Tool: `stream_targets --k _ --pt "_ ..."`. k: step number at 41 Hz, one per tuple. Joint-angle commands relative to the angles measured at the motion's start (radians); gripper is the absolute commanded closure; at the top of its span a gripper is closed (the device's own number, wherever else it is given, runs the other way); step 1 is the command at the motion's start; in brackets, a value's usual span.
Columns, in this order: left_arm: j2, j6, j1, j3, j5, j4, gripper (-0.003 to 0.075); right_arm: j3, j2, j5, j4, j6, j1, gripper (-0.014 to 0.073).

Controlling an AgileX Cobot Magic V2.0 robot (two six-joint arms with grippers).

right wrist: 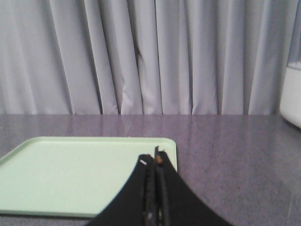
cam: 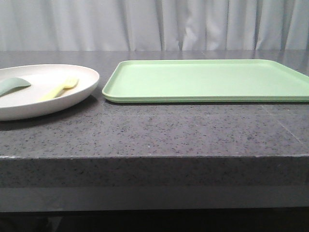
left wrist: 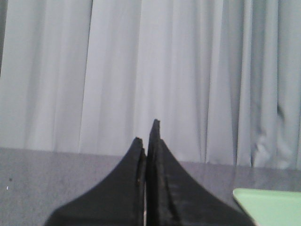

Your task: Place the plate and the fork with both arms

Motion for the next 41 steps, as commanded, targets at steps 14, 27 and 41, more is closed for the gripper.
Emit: stream_targets --k 14,27,41 --pt "0.471 -0.001 0.001 -0.377 0.191 0.003 0.0738 -0.314 0.436 0.091 -0.011 0.0 0.001 0.0659" --pt "0.561 -0.001 0.001 -0.388 0.189 0.003 0.0733 -0.328 0.526 0.039 -0.011 0.0 0.001 0.0568" --pt "0.563 -0.001 0.001 -0.388 0.184 0.003 0.0037 -0.328 0.526 0.033 -0.011 0.0 0.001 -0.0059"
